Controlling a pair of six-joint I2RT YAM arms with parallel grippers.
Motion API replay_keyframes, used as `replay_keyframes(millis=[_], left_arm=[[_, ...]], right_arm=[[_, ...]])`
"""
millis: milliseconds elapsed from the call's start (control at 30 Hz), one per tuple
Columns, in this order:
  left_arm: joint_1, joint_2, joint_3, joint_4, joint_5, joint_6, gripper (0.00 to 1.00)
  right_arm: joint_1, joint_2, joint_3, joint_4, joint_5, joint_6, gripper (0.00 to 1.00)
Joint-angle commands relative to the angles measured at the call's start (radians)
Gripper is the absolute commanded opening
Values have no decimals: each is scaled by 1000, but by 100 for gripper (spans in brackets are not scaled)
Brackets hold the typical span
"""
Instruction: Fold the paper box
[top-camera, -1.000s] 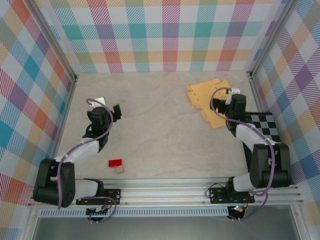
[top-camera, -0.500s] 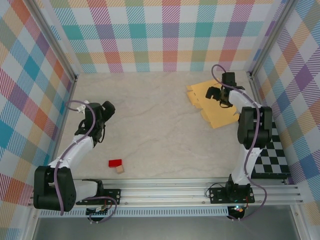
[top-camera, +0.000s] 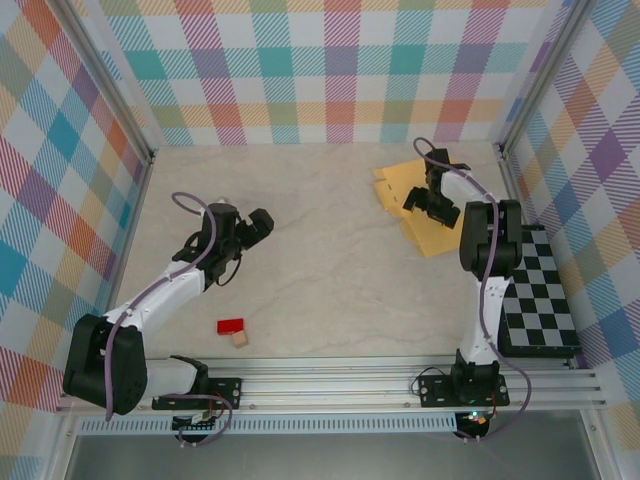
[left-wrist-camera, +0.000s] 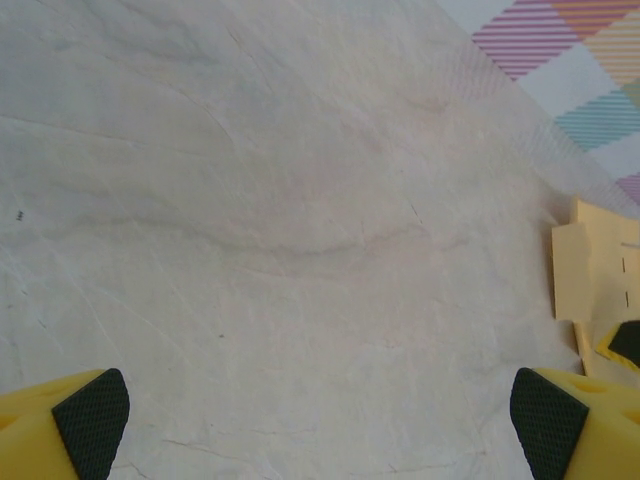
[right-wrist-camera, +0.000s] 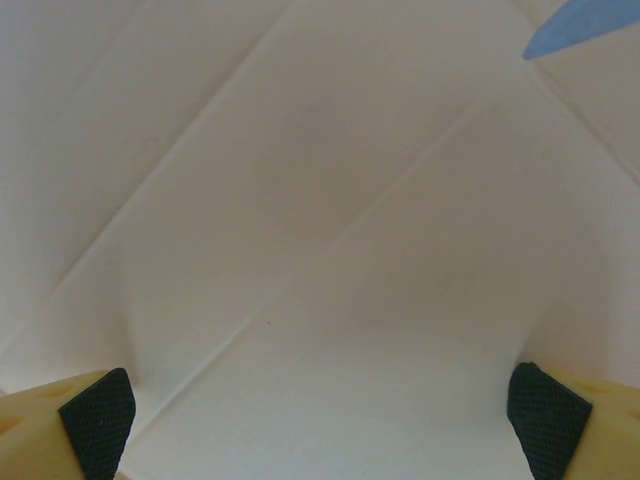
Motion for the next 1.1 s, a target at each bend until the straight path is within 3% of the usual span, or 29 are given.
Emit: replay_keyframes(millis=[0,233,500,700,867,967,1067], left_arm=[[-35,2,39,-22,-2,1,100],[-40,-4,27,-15,43,-38,100],[-71,-36,-3,-33,48,-68,100],[-115,-34,-4,-65,43,-84,100],[-151,-12,11,-104,43,-92,100],[-163,7,27,-132,43,-94,100],[-168,35,49,-150,59,-76,100]], right_arm=[[21,28,11,-109,16,61,100],[44,-49,-96,-98,-49,98,100],[134,-278,-430,35,-135,238,100],[301,-443,-669,88,-129,432,100],[511,-521,-768,117,-119,590,100],[619,-538,-741,90,-92,604,100],[651,-604,-718,84,-56,529,100]])
